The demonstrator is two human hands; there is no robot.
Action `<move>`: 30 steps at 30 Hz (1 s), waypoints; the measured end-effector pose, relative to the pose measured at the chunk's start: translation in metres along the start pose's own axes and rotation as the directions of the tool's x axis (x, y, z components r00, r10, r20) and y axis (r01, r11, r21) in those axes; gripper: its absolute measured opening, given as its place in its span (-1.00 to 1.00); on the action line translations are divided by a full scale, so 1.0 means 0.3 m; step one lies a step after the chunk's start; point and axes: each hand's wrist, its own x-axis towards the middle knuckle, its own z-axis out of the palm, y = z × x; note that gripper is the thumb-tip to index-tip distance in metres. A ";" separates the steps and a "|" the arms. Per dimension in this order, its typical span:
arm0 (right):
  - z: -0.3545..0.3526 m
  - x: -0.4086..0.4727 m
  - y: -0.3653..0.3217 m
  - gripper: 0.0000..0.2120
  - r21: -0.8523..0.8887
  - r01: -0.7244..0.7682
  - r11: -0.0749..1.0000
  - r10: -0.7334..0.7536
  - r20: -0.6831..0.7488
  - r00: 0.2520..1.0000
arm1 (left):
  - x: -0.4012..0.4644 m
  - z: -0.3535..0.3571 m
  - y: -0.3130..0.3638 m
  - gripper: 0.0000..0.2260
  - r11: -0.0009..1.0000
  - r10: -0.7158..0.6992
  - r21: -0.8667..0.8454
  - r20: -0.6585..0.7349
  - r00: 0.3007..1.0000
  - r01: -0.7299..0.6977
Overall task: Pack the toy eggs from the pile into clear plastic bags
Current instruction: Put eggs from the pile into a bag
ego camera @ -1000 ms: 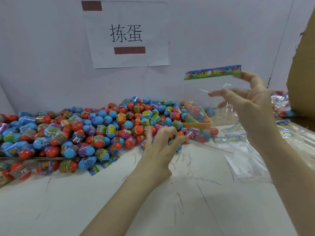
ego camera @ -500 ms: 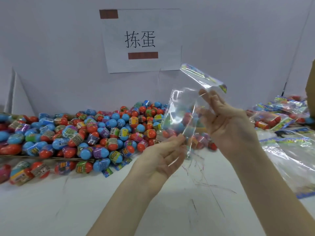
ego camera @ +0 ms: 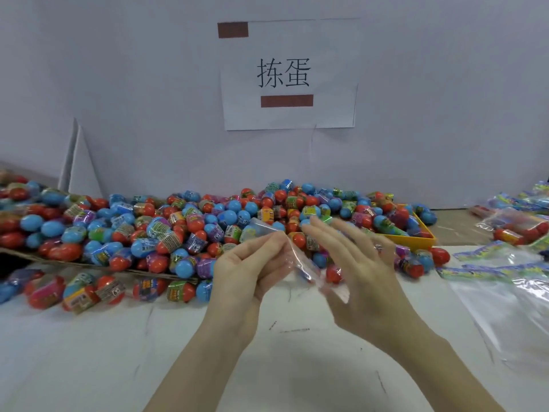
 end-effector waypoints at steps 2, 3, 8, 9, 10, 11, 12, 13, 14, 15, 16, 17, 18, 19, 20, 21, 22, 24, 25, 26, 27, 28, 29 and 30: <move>0.013 -0.008 -0.016 -0.08 -0.002 -0.019 1.000 0.019 0.081 0.997 | -0.007 -0.010 -0.018 -0.90 0.999 -0.022 -0.035 0.022 1.000 0.023; 0.015 -0.005 -0.024 -0.22 0.041 -0.049 0.998 0.047 0.040 0.998 | -0.012 -0.014 -0.024 -0.90 0.999 -0.031 -0.029 0.051 0.998 0.032; -0.034 0.018 -0.031 -0.65 0.561 -0.280 0.779 0.406 -0.111 0.907 | -0.037 -0.021 0.008 -0.61 0.972 0.100 0.206 0.061 0.993 -0.111; -0.052 0.020 -0.033 -0.68 0.714 -0.325 0.621 0.471 -0.008 0.882 | -0.039 -0.033 0.020 -0.60 0.938 0.217 0.276 0.007 0.976 -0.211; -0.070 0.024 -0.036 -0.78 0.821 -0.358 0.444 0.491 0.111 0.864 | -0.028 -0.041 0.033 -0.64 0.883 0.336 0.359 -0.030 0.941 -0.304; -0.082 0.028 -0.033 -0.89 0.862 -0.406 0.303 0.484 0.227 0.845 | -0.008 -0.053 0.033 -0.68 0.832 0.397 0.444 -0.057 0.916 -0.333; -0.088 0.032 -0.030 -0.95 0.862 -0.461 0.211 0.466 0.326 0.822 | 0.025 -0.058 0.031 -0.68 0.811 0.364 0.514 -0.068 0.929 -0.280; -0.091 0.034 -0.026 -0.93 0.849 -0.503 0.162 0.441 0.394 0.807 | 0.041 -0.066 0.035 -0.67 0.835 0.234 0.519 -0.040 0.971 -0.180; -0.091 0.034 -0.023 -0.90 0.834 -0.535 0.138 0.419 0.440 0.794 | 0.045 -0.076 0.029 -0.67 0.881 0.041 0.471 0.013 0.999 -0.042; -0.089 0.035 -0.024 -0.88 0.820 -0.558 0.129 0.404 0.470 0.785 | 0.042 -0.084 0.020 -0.68 0.889 -0.112 0.453 0.080 0.990 0.064; -0.086 0.035 -0.026 -0.86 0.806 -0.578 0.128 0.394 0.493 0.776 | 0.025 -0.080 0.013 -0.71 0.881 -0.169 0.467 0.167 0.971 0.073; -0.083 0.034 -0.027 -0.84 0.795 -0.592 0.135 0.389 0.507 0.769 | 0.005 -0.071 0.007 -0.74 0.879 -0.143 0.477 0.234 0.962 0.015; -0.081 0.035 -0.029 -0.82 0.787 -0.600 0.142 0.393 0.512 0.764 | -0.007 -0.066 0.001 -0.77 0.880 -0.086 0.471 0.274 0.958 -0.056; -0.077 0.034 -0.028 -0.80 0.785 -0.601 0.148 0.400 0.509 0.763 | -0.032 -0.073 -0.002 -0.78 0.893 -0.036 0.438 0.294 0.955 -0.102; -0.073 0.033 -0.028 -0.79 0.785 -0.600 0.152 0.401 0.506 0.764 | -0.039 -0.074 -0.006 -0.80 0.906 -0.002 0.407 0.286 0.958 -0.119; -0.071 0.031 -0.026 -0.76 0.783 -0.599 0.164 0.394 0.505 0.768 | -0.040 -0.075 -0.013 -0.83 0.917 0.019 0.381 0.258 0.966 -0.120; -0.071 0.029 -0.025 -0.74 0.778 -0.601 0.181 0.381 0.508 0.772 | -0.027 -0.070 -0.019 -0.86 0.923 0.030 0.368 0.222 0.975 -0.112; -0.076 0.027 -0.025 -0.69 0.776 -0.600 0.193 0.338 0.522 0.783 | -0.018 -0.065 -0.025 -0.85 0.922 0.040 0.375 0.166 0.985 -0.100; -0.077 0.025 -0.027 -0.69 0.781 -0.596 0.185 0.317 0.527 0.789 | -0.020 -0.062 -0.030 -0.83 0.922 0.047 0.373 0.154 0.987 -0.103; -0.076 0.025 -0.031 -0.70 0.783 -0.595 0.178 0.310 0.529 0.790 | -0.025 -0.060 -0.033 -0.81 0.925 0.058 0.364 0.150 0.987 -0.109; -0.071 0.024 -0.035 -0.70 0.785 -0.590 0.189 0.332 0.514 0.791 | -0.028 -0.058 -0.033 -0.79 0.927 0.066 0.357 0.142 0.988 -0.113; -0.067 0.026 -0.040 -0.69 0.784 -0.574 0.237 0.399 0.461 0.793 | -0.027 -0.059 -0.033 -0.75 0.929 0.073 0.351 0.130 0.989 -0.115; -0.063 0.027 -0.043 -0.65 0.770 -0.527 0.359 0.488 0.326 0.809 | -0.024 -0.061 -0.034 -0.72 0.932 0.079 0.345 0.119 0.990 -0.116; -0.067 0.030 -0.045 -0.61 0.723 -0.436 0.537 0.531 0.112 0.840 | -0.021 -0.064 -0.036 -0.70 0.933 0.085 0.340 0.112 0.990 -0.118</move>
